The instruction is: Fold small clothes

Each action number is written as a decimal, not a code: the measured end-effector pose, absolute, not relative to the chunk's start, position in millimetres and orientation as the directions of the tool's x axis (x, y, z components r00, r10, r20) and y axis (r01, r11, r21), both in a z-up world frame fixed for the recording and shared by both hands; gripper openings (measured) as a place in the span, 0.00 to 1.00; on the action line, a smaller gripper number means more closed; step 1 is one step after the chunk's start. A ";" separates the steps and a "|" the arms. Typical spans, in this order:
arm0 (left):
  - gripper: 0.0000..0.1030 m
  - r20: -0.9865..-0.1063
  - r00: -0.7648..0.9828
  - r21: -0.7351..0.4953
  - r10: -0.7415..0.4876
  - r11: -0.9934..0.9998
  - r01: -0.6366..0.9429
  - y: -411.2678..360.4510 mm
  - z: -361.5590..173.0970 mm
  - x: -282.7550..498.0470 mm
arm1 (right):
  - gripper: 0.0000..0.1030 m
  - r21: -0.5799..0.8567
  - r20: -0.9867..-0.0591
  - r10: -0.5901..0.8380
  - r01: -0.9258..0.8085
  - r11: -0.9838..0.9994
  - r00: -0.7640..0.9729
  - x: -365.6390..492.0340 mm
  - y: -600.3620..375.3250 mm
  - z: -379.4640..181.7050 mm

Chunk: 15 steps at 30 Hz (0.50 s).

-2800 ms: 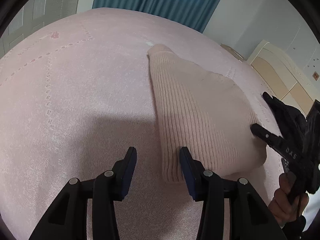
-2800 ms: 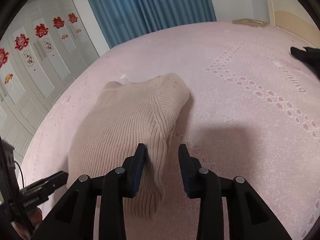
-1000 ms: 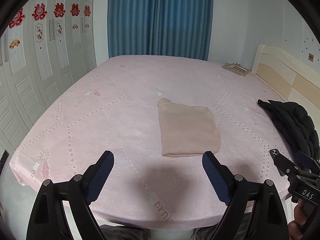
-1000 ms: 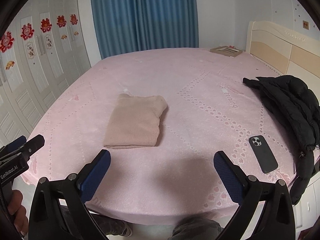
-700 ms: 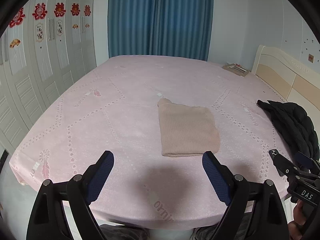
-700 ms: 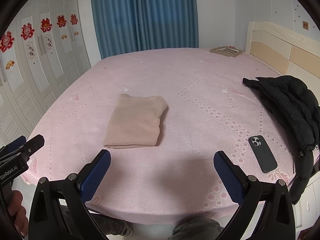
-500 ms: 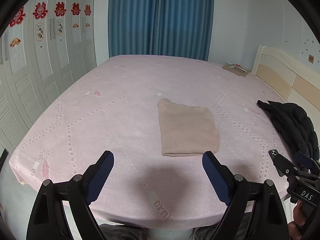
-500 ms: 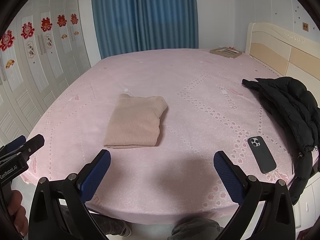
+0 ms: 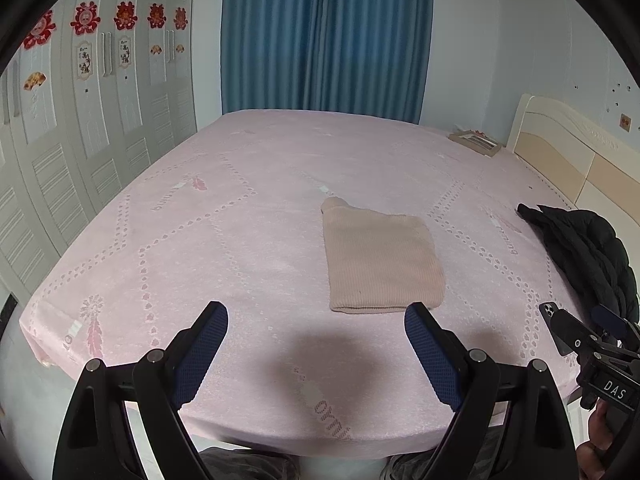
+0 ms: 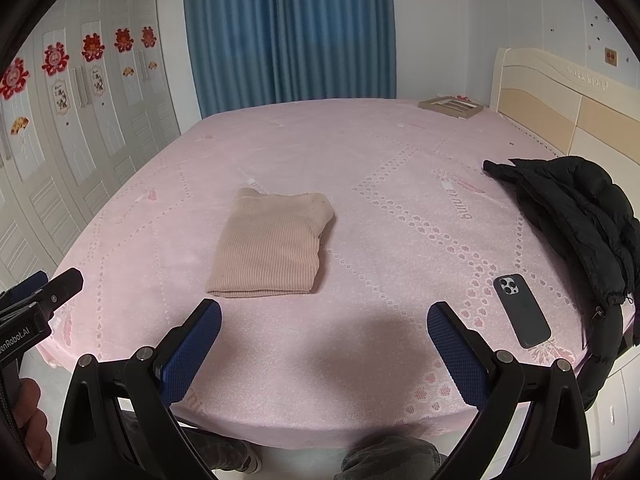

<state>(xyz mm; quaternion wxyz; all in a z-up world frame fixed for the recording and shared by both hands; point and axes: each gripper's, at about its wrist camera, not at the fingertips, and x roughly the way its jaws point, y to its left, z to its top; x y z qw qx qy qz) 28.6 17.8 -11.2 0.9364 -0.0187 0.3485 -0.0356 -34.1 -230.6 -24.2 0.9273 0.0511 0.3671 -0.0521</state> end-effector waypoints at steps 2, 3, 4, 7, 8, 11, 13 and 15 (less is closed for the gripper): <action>0.87 -0.650 0.755 -0.058 -0.078 0.997 0.053 19.1 -10.7 29.0 | 0.98 0.054 -0.686 -0.059 0.132 0.990 0.726 -34.2 -229.3 -22.9; 0.87 -0.650 0.756 -0.058 -0.077 0.997 0.052 19.2 -10.6 28.8 | 0.98 0.053 -0.685 -0.060 0.131 0.990 0.726 -34.0 -228.0 -22.4; 0.87 -0.649 0.757 -0.058 -0.075 0.997 0.050 19.3 -10.3 28.6 | 0.98 0.052 -0.685 -0.060 0.131 0.990 0.726 -33.9 -227.5 -22.0; 0.87 -0.648 0.757 -0.061 -0.076 0.997 0.047 20.4 -9.6 28.6 | 0.98 0.051 -0.685 -0.060 0.130 0.990 0.726 -33.4 -225.9 -21.8; 0.87 -0.648 0.758 -0.061 -0.074 0.997 0.046 19.4 -9.8 28.0 | 0.98 0.050 -0.685 -0.060 0.129 0.990 0.726 -32.9 -225.6 -21.9; 0.87 -0.646 0.760 -0.058 -0.071 0.997 0.044 19.6 -9.4 28.1 | 0.98 0.053 -0.685 -0.057 0.127 0.990 0.727 -33.3 -224.7 -21.7; 0.87 -0.645 0.761 -0.059 -0.072 0.997 0.044 20.0 -9.3 28.1 | 0.98 0.056 -0.683 -0.053 0.125 0.991 0.729 -33.9 -223.9 -21.3; 0.87 -0.645 0.761 -0.060 -0.072 0.997 0.044 20.1 -9.3 28.0 | 0.98 0.057 -0.682 -0.052 0.125 0.991 0.729 -34.8 -223.2 -21.4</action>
